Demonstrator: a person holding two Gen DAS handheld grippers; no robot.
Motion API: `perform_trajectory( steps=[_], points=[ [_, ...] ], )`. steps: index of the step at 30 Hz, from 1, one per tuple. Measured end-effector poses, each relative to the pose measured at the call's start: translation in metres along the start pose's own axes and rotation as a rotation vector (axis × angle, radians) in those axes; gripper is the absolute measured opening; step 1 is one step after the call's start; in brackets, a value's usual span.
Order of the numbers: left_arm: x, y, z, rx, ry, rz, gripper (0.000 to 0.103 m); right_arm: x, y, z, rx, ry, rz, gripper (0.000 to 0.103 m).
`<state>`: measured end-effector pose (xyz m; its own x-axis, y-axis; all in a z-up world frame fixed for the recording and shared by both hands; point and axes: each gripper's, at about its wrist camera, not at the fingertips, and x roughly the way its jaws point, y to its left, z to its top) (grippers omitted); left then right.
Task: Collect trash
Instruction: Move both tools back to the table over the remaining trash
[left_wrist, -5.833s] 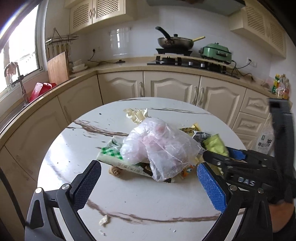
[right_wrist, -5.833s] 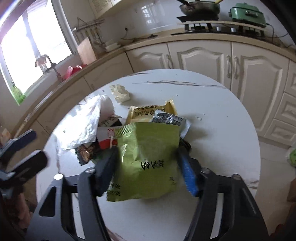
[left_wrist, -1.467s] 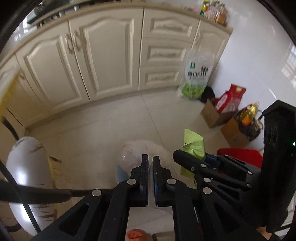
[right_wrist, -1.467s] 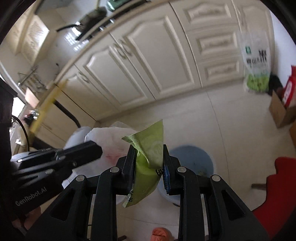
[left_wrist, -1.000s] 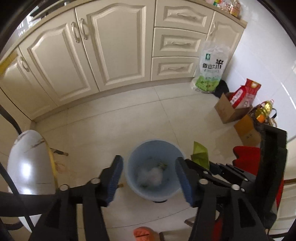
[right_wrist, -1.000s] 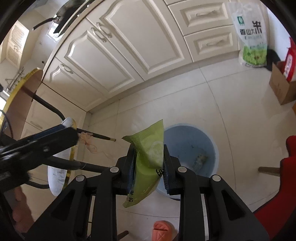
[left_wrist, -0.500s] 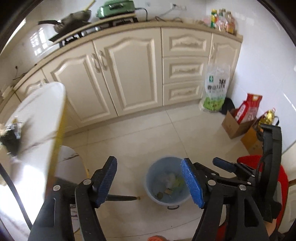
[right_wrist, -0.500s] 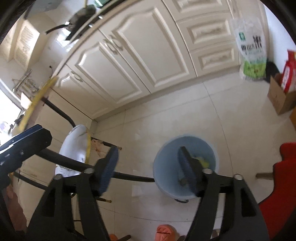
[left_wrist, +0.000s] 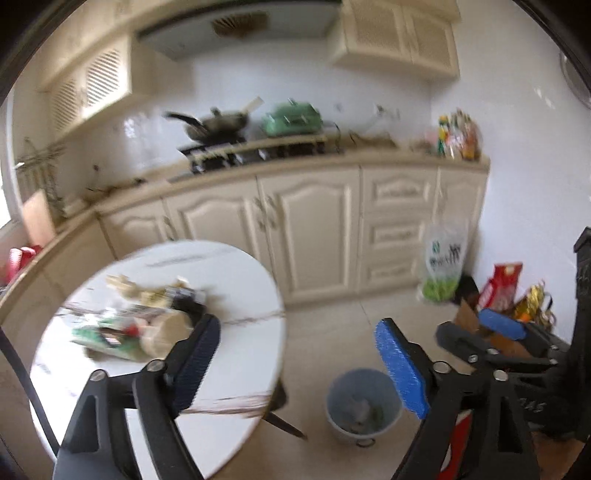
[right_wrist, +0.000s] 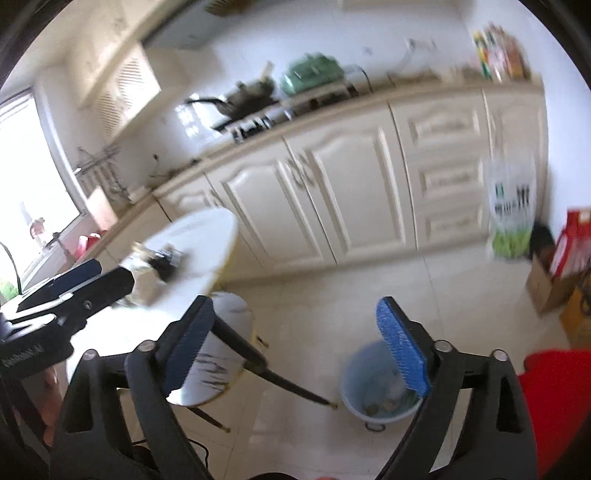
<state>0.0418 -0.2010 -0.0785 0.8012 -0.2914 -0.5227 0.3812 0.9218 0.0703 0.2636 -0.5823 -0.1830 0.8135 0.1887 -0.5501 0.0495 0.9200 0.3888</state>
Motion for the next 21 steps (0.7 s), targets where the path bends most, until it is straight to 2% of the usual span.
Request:
perform_trajectory(
  steps=[6,11,14,18,21],
  points=[
    [-0.097,0.056,-0.033,-0.066,-0.133,0.109,0.096,-0.036,0.083,0.019,-0.116,-0.092,0.073,0.101],
    [-0.148,0.087,-0.066,-0.120,-0.194,0.191,0.100,-0.041,0.149,0.022,-0.199,-0.117,0.143,0.103],
    [-0.168,0.102,-0.089,-0.144,-0.207,0.239,0.101,-0.034,0.181,0.020,-0.241,-0.108,0.180,0.103],
    [-0.174,0.117,-0.112,-0.188,-0.191,0.276,0.102,-0.016,0.209,0.015,-0.290,-0.071,0.202,0.103],
    [-0.155,0.127,-0.109,-0.220,-0.164,0.302,0.102,0.005,0.220,0.012,-0.305,-0.036,0.194,0.103]
  ],
)
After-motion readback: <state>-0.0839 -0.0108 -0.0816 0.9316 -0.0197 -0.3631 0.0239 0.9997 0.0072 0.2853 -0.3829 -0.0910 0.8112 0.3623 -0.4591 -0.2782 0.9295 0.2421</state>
